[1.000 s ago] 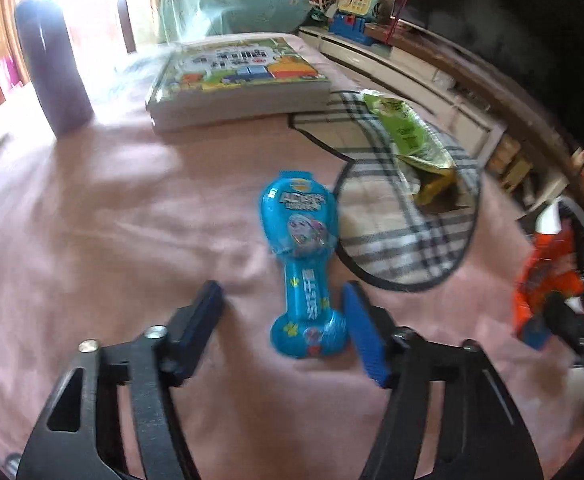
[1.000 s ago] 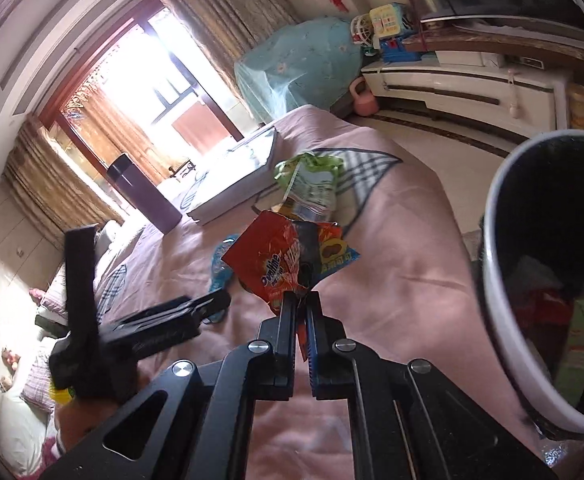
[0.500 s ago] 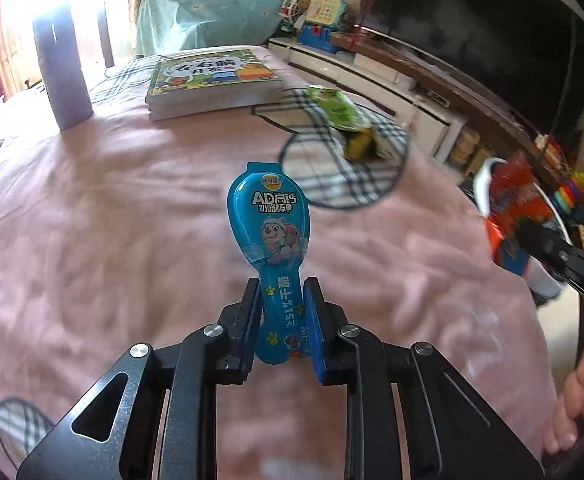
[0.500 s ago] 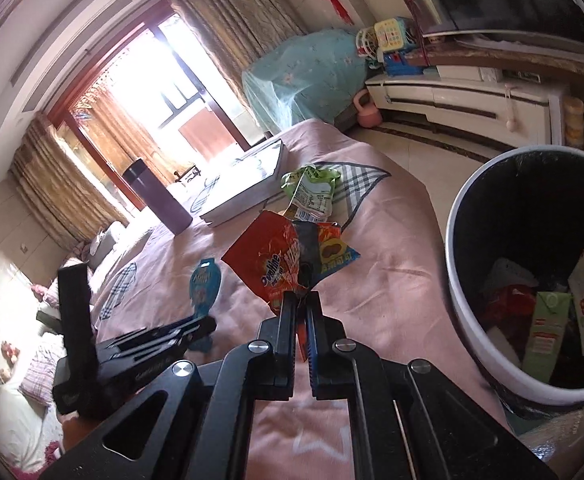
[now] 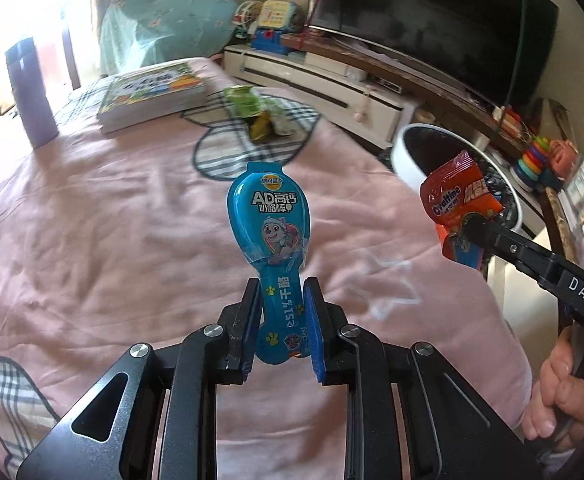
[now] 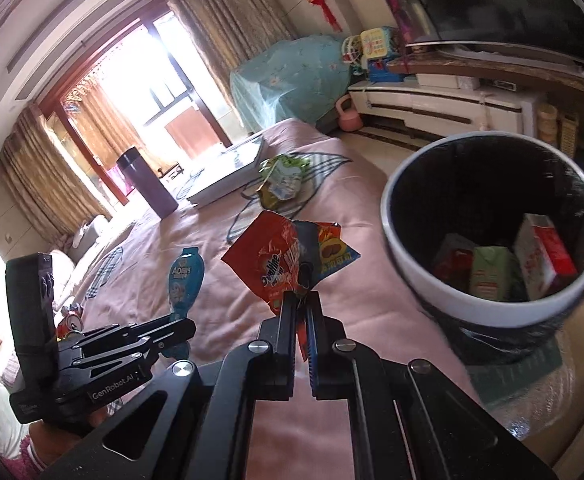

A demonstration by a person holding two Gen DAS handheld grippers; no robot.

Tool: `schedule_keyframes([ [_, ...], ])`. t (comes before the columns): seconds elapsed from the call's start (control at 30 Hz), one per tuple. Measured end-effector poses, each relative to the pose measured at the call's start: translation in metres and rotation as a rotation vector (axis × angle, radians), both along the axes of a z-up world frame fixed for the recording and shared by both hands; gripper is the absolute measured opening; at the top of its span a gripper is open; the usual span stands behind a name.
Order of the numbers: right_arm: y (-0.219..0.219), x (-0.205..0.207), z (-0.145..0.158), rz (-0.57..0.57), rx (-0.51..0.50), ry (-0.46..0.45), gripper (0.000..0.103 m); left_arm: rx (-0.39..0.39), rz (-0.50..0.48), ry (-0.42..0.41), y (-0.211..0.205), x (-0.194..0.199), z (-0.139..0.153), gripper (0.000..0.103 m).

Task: Collect trash
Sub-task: 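Carry both items over the trash bin and open both grippers to drop them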

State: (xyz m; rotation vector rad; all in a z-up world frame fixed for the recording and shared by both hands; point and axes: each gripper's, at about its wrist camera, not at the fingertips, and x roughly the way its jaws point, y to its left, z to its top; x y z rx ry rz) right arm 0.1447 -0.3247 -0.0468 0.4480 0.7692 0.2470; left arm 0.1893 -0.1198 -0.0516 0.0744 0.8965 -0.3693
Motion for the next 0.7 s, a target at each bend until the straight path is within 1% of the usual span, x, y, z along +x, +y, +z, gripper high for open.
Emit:
schedule_keyframes([
  [0.37,-0.036,-0.023,0.012,-0.086,-0.027,-0.033,0.005,0.008,-0.082,-0.04,-0.046,-0.013,0.015,0.02],
  [0.7,-0.065,-0.029,0.017,-0.14,-0.053,-0.044,0.005,0.016,-0.147,-0.07,-0.086,-0.015,0.029,0.02],
])
